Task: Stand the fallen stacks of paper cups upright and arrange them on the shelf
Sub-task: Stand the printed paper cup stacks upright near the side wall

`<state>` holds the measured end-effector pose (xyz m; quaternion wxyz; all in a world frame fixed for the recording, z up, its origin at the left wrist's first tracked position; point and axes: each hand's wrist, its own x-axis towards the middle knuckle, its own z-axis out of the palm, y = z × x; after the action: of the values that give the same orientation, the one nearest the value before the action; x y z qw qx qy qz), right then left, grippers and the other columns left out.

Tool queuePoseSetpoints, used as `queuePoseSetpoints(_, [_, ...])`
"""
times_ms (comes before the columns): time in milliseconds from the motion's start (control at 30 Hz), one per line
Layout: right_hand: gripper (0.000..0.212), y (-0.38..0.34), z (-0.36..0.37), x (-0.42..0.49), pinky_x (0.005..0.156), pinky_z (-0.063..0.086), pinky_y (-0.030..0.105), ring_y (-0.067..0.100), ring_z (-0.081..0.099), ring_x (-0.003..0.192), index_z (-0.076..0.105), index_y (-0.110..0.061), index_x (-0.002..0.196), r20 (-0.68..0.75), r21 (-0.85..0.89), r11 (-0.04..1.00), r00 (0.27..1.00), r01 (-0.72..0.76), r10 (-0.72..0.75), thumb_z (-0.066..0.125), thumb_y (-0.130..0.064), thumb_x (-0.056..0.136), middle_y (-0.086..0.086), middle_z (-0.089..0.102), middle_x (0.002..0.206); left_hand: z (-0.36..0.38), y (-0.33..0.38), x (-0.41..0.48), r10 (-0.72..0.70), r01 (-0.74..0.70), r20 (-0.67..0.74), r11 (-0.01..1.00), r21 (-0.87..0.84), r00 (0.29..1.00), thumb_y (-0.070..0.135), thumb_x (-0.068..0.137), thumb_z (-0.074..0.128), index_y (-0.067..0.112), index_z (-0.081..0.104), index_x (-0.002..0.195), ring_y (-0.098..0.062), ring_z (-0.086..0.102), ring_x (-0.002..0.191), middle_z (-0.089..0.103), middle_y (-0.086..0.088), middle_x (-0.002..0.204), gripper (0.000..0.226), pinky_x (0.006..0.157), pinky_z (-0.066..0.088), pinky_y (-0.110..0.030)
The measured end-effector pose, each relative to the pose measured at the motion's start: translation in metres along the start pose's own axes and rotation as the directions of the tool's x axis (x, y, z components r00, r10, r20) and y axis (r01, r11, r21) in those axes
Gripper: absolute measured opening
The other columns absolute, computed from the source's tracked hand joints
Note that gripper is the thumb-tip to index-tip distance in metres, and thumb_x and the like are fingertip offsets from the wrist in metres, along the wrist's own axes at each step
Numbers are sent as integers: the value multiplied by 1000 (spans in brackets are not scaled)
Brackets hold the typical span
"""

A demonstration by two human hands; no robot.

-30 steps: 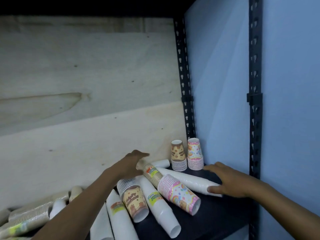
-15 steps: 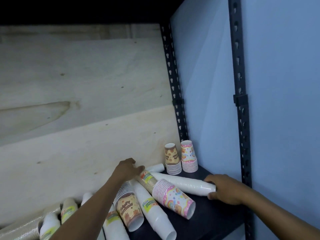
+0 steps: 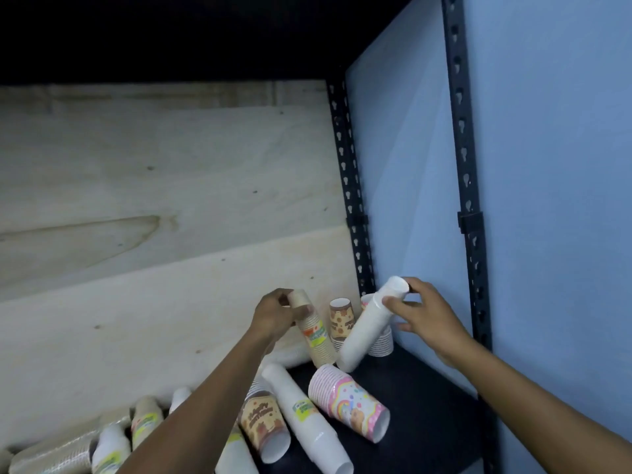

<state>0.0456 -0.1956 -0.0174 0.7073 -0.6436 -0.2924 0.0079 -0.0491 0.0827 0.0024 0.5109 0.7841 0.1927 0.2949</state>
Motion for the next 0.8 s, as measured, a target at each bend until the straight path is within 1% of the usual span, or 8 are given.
queuePoseSetpoints(100, [29, -20, 0, 22, 79, 64, 44, 16, 68, 104, 65, -27, 118, 0, -68, 997, 1000, 30, -30, 74, -28, 91, -4, 61, 122, 8, 10, -1, 85, -84, -11, 995, 48, 996, 18, 74, 90, 20, 65, 114, -20, 66, 100, 68, -1, 106, 47, 87, 60, -43])
queuePoseSetpoints(200, [38, -32, -2, 45, 78, 64, 44, 13, 64, 104, 61, -27, 125, -39, -166, 985, 998, 49, -56, 75, -31, 90, -6, 62, 119, 15, 7, 4, 106, -104, -14, 990, 98, 994, 20, 76, 89, 22, 64, 117, -18, 64, 100, 67, 1, 107, 48, 88, 59, -40])
queuePoseSetpoints(267, [44, -38, -3, 58, 78, 63, 48, 16, 64, 105, 58, -29, 127, -68, -221, 974, 995, 59, -76, 77, -36, 88, -6, 63, 117, 19, -3, 7, 108, -105, -16, 987, 124, 994, 21, 76, 89, 20, 65, 120, -18, 64, 102, 67, 0, 110, 50, 84, 58, -35])
queuePoseSetpoints(333, [44, -43, -3, 68, 77, 63, 49, 17, 64, 104, 57, -28, 127, -69, -252, 966, 995, 57, -77, 76, -37, 88, -4, 64, 116, 24, -15, 6, 97, -94, -14, 987, 134, 995, 19, 77, 88, 19, 65, 121, -18, 64, 102, 68, -1, 112, 50, 81, 56, -31])
queuePoseSetpoints(433, [40, -46, -4, 75, 73, 63, 46, 16, 64, 97, 58, -28, 126, -57, -294, 955, 996, 44, -64, 75, -35, 90, -2, 64, 112, 31, -30, 5, 81, -80, 2, 983, 165, 997, 19, 77, 88, 21, 65, 122, -20, 66, 102, 69, 0, 112, 51, 89, 58, -38])
queuePoseSetpoints(533, [41, -40, -4, 78, 83, 61, 51, 19, 65, 99, 58, -30, 126, -48, -341, 939, 997, 40, -60, 75, -37, 89, -1, 65, 112, 37, -38, 6, 77, -77, 4, 983, 168, 997, 18, 77, 88, 21, 64, 124, -20, 67, 102, 68, 1, 111, 52, 93, 57, -42])
queuePoseSetpoints(700, [43, -31, -6, 79, 85, 60, 53, 20, 65, 99, 57, -28, 127, -52, -397, 917, 997, 38, -64, 75, -37, 89, -2, 65, 113, 44, -42, 11, 95, -97, 21, 981, 166, 995, 17, 77, 87, 23, 63, 126, -16, 65, 100, 68, 3, 111, 54, 84, 56, -30])
queuePoseSetpoints(800, [45, -28, -2, 81, 86, 59, 51, 22, 65, 100, 52, -25, 130, -30, -482, 874, 996, 64, -90, 70, -40, 92, 0, 63, 117, 44, -43, 12, 95, -99, 32, 980, 174, 995, 18, 77, 87, 23, 62, 127, -17, 66, 102, 68, 2, 113, 56, 86, 57, -33])
